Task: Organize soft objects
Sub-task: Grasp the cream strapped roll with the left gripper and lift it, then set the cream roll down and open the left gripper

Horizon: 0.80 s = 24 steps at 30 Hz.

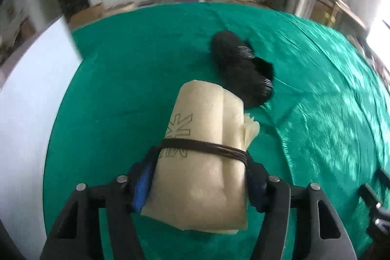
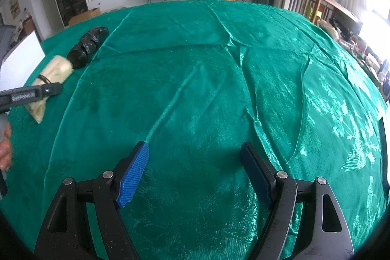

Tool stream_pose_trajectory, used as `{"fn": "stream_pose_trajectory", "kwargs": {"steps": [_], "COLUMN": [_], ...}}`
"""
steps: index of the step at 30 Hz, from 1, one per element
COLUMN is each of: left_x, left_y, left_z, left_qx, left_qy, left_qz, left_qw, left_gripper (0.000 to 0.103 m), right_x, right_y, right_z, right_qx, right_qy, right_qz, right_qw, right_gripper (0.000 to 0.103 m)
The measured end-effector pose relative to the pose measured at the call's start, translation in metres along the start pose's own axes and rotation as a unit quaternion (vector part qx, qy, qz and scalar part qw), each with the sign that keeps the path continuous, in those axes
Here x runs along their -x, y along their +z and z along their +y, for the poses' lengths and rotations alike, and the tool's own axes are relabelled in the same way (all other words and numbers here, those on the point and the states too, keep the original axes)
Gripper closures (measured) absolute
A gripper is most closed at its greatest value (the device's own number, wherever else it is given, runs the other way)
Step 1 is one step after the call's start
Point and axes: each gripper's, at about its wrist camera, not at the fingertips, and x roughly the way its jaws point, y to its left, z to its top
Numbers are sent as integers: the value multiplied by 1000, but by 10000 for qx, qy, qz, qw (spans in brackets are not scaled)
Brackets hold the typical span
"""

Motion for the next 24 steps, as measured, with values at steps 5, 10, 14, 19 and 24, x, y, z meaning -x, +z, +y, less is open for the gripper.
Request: {"fn": "stream_pose_trajectory", "kwargs": {"steps": [5,10,14,19,24], "left_x": [18,13,11,4,4], "left_y": [-12,-26,-34,-29,-29], "left_z": [36,35,21,31,28], "left_qx": [512,208,-113,254,204], "left_qy": [396,235,425,344,400], "left_qz": [-122,-158,-347,-232,-223], "left_qw": [9978,9994,9984,9988,9987], "left_gripper": [43,27,11,0,0], "right_x": [0,0,0,0,-1], "right_y": [0,0,0,0,-1], "right_z": [0,0,0,1,1], "right_qx": [-1,-4,-6,-9,-11], "right_qy": [-1,-1,1,-3,40], "right_qz": [0,-1,-1,0,7], "right_qw": [10000,10000,10000,10000,10000], "right_gripper": [23,23,23,23,21]}}
